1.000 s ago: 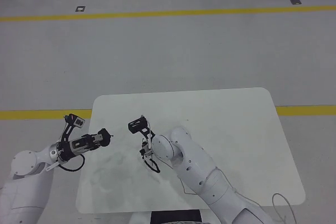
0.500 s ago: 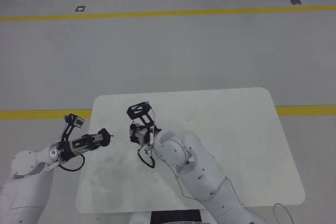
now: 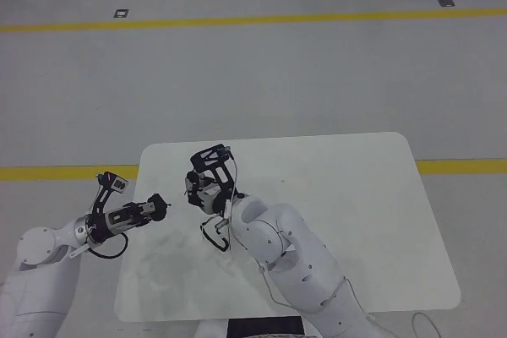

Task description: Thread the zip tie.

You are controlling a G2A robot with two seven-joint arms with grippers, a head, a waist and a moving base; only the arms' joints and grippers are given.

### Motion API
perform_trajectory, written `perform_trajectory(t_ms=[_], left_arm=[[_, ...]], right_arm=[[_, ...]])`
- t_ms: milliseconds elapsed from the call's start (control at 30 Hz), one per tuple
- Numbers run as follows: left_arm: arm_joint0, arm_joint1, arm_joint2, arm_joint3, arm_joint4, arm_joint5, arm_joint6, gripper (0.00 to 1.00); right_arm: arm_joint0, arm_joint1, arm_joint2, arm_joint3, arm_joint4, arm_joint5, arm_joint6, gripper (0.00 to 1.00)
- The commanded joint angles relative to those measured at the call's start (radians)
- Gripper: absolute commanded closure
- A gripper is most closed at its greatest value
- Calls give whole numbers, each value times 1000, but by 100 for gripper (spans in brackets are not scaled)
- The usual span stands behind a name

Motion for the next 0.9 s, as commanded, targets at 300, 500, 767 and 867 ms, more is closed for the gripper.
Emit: perform_trajectory(t_ms=[300, 500, 767, 867], left_arm=[[17, -7, 14, -39, 90, 0, 166, 100], [35, -22, 25, -71, 173, 0, 264, 100], [42, -38, 37, -78, 201, 0, 318, 100], [42, -38, 37, -78, 201, 0, 318, 100]], right_arm=[[-45, 12, -6, -16, -69, 27, -121, 100], [-46, 15, -19, -6, -66, 40, -145, 100], [-30, 13, -43, 13, -71, 53, -184, 100], [-30, 13, -43, 13, -71, 53, -184, 100]])
